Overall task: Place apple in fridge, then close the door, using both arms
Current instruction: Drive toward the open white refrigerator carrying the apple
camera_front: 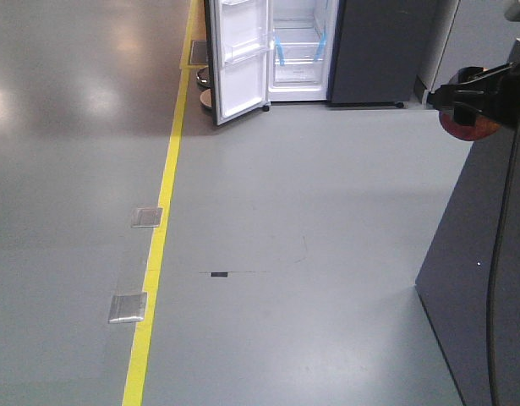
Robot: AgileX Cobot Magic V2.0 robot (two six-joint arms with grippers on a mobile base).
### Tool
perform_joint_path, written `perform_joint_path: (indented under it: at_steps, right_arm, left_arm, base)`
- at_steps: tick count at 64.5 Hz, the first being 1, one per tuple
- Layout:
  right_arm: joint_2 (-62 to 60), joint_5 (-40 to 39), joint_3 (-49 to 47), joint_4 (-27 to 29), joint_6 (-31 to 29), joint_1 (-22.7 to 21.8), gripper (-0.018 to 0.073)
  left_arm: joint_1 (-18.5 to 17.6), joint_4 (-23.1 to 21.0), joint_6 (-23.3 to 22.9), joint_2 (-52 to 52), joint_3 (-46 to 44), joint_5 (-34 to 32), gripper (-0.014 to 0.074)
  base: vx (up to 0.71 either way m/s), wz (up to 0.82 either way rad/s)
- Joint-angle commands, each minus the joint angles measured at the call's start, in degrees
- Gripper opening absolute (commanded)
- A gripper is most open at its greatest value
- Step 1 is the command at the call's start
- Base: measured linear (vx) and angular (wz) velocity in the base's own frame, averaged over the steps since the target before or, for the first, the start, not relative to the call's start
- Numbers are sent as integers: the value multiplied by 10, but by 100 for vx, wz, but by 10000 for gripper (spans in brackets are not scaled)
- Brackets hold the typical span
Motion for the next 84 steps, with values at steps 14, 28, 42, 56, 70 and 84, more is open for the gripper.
perform_joint_path:
  at_steps: [14, 28, 42, 56, 70, 84]
  right_arm:
    - [-21, -39, -18, 6, -4, 0, -5]
    - [-21, -39, -18, 6, -4, 0, -5]
    - [-21, -39, -18, 6, -4, 0, -5]
    - [-21, -38, -18, 6, -4, 0, -5]
    - [-21, -38, -18, 6, -4, 0, -5]
    - [-21, -39, -18, 6, -4, 0, -5]
  left_arm:
    - [-4, 0, -5, -9, 16, -40, -6]
    - [-4, 0, -5, -9, 16, -40, -6]
    - [-4, 0, -5, -9, 16, -40, -6]
    - [-4, 0, -5, -9, 16, -40, -6]
    - [-4, 0, -5, -9, 16, -40, -6]
    - [-4, 0, -5, -9, 16, -40, -6]
  base:
    - [19, 5]
    - [19, 4]
    - [19, 4]
    - [19, 5]
    - [19, 5]
    - [21, 3]
